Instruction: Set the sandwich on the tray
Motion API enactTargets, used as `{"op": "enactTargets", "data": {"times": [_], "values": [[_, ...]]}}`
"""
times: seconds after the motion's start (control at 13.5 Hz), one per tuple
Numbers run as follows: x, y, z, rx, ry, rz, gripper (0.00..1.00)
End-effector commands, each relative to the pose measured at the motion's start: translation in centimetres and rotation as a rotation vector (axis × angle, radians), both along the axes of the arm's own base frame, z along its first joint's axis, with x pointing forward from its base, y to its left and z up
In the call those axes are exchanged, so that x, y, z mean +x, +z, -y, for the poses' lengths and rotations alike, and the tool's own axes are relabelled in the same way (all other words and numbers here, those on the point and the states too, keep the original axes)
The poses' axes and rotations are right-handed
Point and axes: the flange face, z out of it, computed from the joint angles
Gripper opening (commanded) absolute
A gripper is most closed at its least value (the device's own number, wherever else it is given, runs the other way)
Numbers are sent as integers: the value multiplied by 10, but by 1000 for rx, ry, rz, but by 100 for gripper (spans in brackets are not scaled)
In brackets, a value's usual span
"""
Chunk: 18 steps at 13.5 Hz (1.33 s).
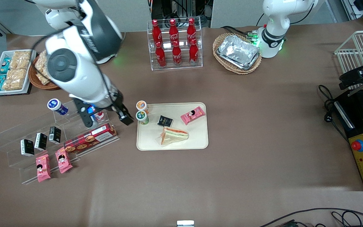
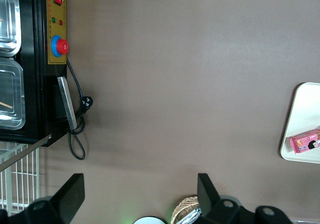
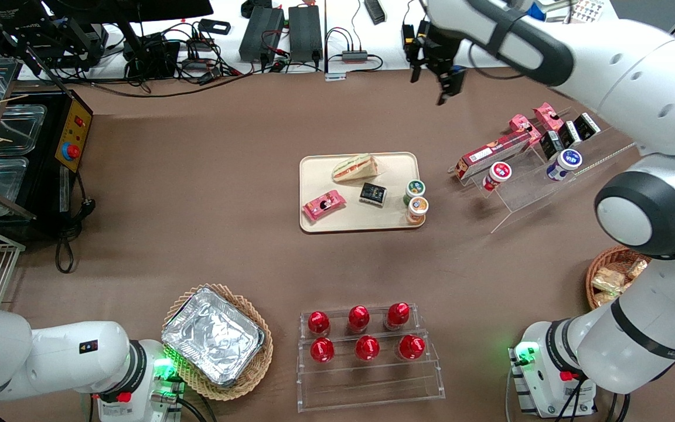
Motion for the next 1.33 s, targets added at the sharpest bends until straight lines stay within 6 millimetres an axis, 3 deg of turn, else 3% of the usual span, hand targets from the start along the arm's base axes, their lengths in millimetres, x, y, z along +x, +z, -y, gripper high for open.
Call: {"op": "enactTargets", "data": {"times": [0.0, 0.3, 0.74, 0.81, 0.89, 1.26], "values": [[-14, 23, 48, 80, 362, -54, 100], [-11, 45, 99, 21, 633, -14, 100], [-9, 72, 194, -25, 954, 18, 100], [-12, 81, 208, -24, 980, 25, 100], [-14, 88, 235, -22, 976, 30, 100], [-26, 103, 281, -8, 929, 29, 100]]}}
